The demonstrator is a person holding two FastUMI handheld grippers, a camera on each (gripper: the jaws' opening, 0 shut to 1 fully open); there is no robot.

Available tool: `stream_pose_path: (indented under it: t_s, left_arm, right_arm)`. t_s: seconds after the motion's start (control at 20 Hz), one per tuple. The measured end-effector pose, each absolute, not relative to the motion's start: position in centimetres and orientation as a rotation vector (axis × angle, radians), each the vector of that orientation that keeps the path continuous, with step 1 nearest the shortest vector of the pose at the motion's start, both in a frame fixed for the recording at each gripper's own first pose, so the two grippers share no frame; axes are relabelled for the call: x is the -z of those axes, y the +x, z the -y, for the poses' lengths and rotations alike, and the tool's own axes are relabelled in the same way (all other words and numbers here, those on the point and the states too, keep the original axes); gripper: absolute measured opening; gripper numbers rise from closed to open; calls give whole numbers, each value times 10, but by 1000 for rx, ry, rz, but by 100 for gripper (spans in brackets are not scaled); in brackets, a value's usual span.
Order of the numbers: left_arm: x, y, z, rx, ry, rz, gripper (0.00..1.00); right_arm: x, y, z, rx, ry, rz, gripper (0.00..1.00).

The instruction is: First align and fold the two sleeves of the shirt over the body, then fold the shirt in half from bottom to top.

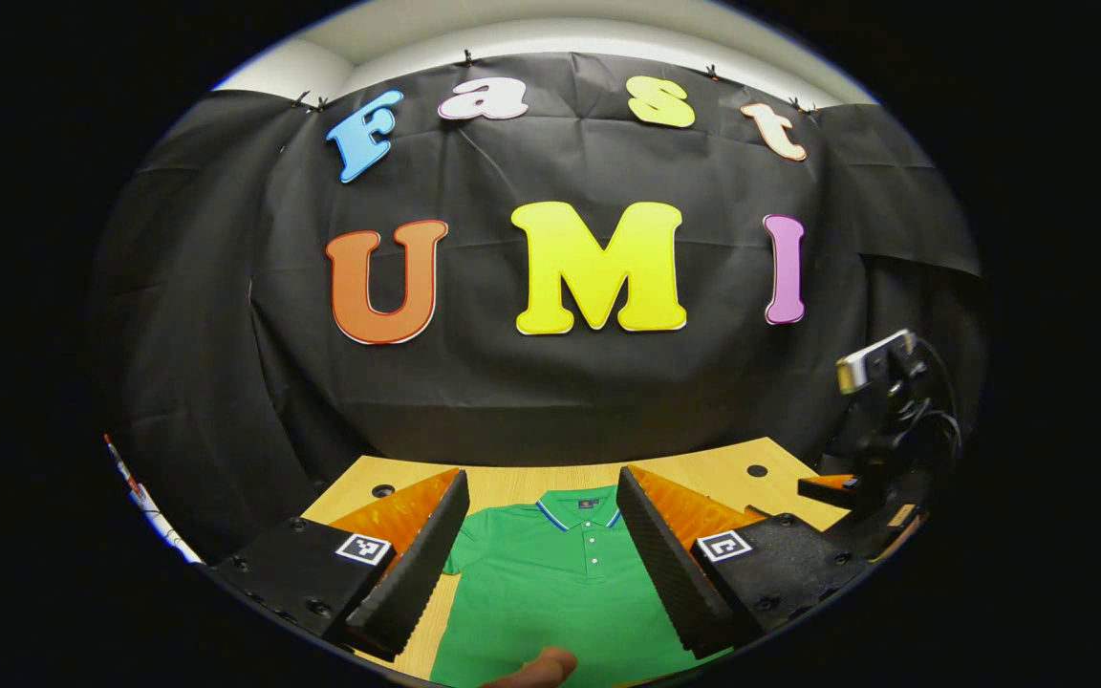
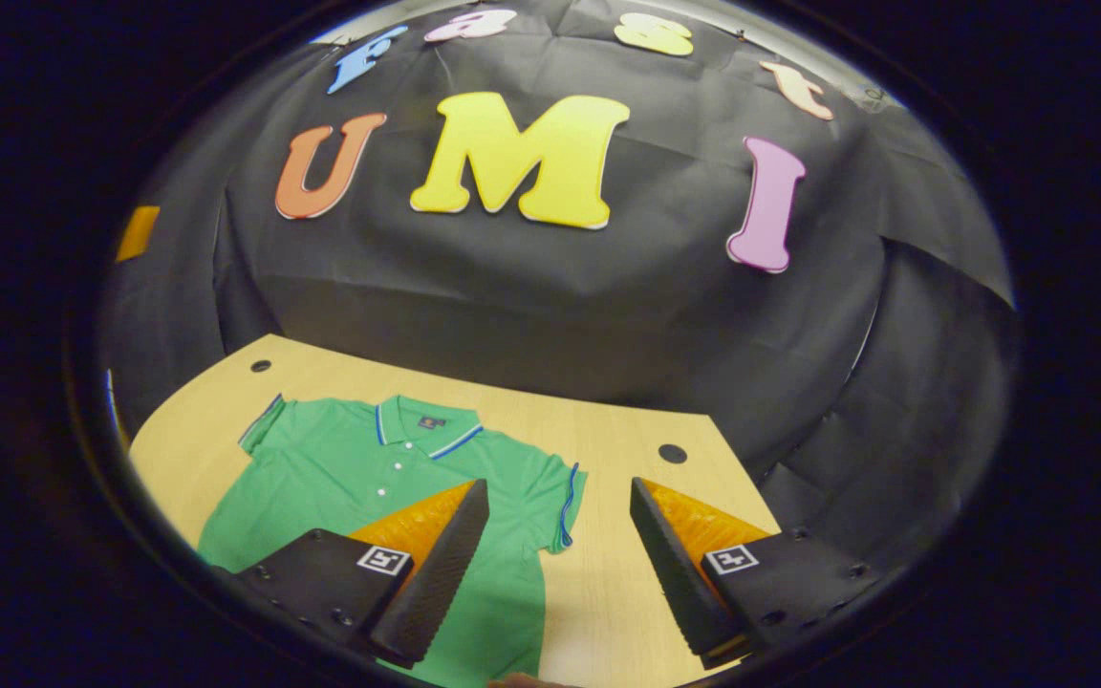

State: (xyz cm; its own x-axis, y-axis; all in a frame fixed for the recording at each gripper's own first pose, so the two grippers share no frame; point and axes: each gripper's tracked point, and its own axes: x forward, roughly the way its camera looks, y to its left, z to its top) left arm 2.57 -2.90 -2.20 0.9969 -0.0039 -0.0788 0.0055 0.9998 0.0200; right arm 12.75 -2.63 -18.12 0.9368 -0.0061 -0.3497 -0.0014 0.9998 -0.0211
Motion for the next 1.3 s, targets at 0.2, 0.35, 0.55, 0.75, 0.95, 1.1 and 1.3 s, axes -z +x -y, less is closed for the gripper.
stream_pose_path:
  t_s: [0.2, 0.35, 0.55, 0.75, 0.95, 1.1, 1.3]
  left_arm:
    - [28, 26, 41, -8, 51, -96, 100]
    - [33, 25, 52, -8, 76, -110, 100]
    - [46, 18, 57, -15, 79, -152, 100]
    - [59, 16, 53, -43, 69, -194, 100]
    - [70, 16, 51, -61, 46, -231, 100]
    - [74, 16, 53, -66, 40, -244, 100]
    - [77, 16, 55, -65, 49, -253, 100]
  right_arm:
    - [238, 174, 45, 31, -3, -465, 96]
    - [275, 206, 53, 50, -13, -525, 96]
    - [311, 235, 54, 50, -27, -589, 91]
    - [332, 248, 54, 41, -23, -638, 94]
    - [349, 245, 48, -19, 17, -700, 90]
    - [349, 248, 51, -33, 34, -696, 65]
    - [349, 247, 54, -33, 43, -696, 36]
